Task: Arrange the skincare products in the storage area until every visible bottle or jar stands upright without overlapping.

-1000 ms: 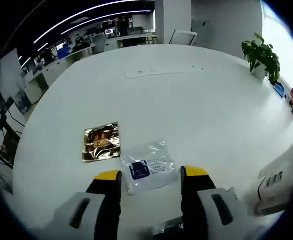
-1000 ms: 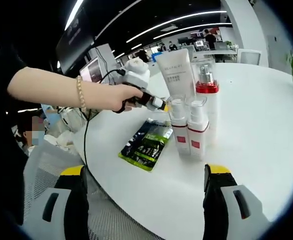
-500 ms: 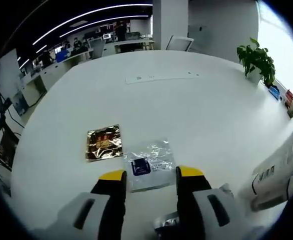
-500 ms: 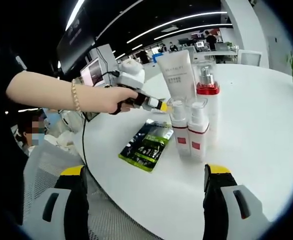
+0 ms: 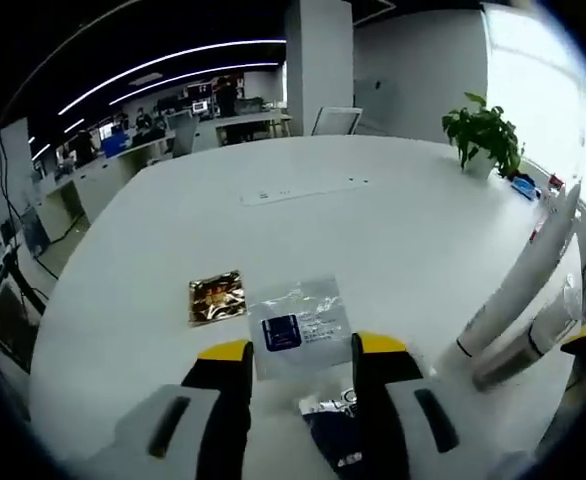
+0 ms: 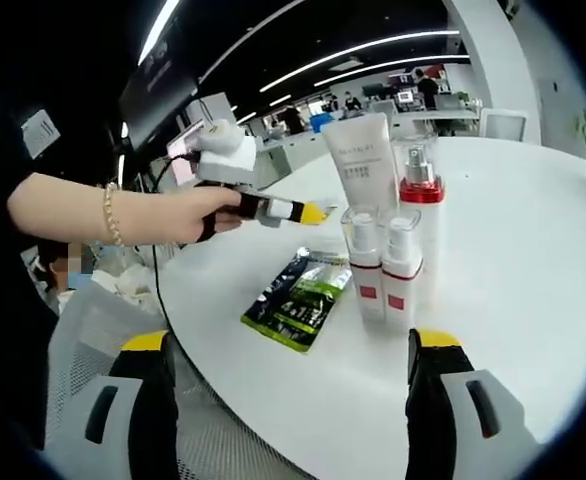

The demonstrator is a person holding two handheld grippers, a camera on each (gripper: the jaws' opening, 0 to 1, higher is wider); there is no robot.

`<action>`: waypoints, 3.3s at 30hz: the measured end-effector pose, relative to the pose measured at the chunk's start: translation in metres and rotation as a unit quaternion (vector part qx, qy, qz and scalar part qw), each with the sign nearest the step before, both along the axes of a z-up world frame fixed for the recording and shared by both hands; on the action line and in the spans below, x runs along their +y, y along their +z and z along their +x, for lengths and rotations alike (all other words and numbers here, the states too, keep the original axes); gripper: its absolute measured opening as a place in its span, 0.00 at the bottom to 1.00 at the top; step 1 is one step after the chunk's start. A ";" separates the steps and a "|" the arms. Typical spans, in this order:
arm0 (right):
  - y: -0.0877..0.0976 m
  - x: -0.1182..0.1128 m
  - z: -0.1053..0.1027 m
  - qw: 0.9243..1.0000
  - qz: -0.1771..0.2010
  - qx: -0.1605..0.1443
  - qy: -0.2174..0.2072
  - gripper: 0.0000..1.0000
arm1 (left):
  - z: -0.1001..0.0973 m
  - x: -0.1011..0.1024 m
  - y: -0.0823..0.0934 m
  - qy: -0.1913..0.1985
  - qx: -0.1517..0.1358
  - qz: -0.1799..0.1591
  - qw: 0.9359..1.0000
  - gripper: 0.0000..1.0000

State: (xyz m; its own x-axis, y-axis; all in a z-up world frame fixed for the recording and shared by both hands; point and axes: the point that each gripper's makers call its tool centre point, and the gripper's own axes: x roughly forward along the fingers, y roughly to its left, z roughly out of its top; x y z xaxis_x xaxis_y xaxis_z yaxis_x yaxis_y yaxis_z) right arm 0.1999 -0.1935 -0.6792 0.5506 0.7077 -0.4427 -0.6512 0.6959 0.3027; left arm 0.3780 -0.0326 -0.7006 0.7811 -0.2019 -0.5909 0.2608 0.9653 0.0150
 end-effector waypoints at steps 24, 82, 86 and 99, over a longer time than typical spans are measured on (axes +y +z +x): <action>0.014 0.005 0.000 0.999 0.020 -0.025 0.007 0.83 | -0.090 -0.018 0.061 -0.089 -0.087 0.032 0.992 0.38; 0.084 0.078 0.010 0.968 0.245 0.029 0.040 0.01 | -0.185 -0.058 0.091 -0.201 -0.107 0.034 0.973 0.48; 0.084 0.072 0.015 0.969 0.242 0.035 0.038 0.01 | -0.186 -0.051 0.087 -0.199 -0.078 -0.019 0.977 0.64; 0.099 0.074 0.002 0.949 0.301 0.076 0.064 0.01 | -0.186 -0.019 0.104 -0.145 -0.003 -0.319 0.937 0.24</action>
State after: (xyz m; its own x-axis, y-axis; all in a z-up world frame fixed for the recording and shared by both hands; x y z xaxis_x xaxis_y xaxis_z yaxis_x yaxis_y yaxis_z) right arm 0.2024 -0.1194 -0.5798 0.4057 0.9140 -0.0056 -0.6350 0.2863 0.7175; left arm 0.1923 -0.0513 -0.5966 0.6422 -0.7162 -0.2732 0.5150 0.6671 -0.5383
